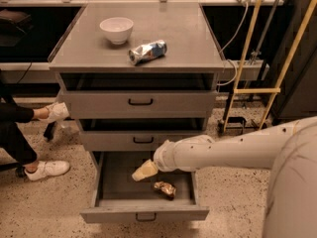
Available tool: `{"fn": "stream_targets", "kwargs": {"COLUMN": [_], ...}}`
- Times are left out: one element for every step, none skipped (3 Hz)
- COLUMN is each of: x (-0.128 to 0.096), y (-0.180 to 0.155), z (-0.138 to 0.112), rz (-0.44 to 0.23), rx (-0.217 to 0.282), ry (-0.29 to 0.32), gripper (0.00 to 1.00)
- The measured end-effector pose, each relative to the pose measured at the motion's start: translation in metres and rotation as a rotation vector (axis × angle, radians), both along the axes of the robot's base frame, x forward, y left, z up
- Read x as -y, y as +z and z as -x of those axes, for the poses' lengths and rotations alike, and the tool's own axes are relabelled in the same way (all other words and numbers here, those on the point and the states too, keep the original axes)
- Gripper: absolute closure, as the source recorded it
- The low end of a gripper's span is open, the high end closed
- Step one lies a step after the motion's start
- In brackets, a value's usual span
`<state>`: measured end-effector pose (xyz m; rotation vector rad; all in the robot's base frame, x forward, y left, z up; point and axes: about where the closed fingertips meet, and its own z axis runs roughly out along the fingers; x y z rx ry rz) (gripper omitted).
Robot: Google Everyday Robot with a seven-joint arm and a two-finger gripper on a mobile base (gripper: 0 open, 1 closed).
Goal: Pick orange can from bottom drawer and place on counter
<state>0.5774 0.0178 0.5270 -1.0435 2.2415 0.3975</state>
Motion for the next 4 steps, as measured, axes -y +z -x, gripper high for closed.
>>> {"fn": "stream_targets", "kwargs": {"x": [0.004,0.004,0.013,0.026], "y": [0.022,0.022,0.015,-0.051], "z": [-0.002,-0.002,-0.009,-0.008], "rz": [0.010,0.010,0.028,0.103], "rx": [0.053,0.053,0.056,0.025], "ry": [-0.023,-0.023,-0.041,-0.054], "gripper": [0.00,0.00,0.00,0.00]}}
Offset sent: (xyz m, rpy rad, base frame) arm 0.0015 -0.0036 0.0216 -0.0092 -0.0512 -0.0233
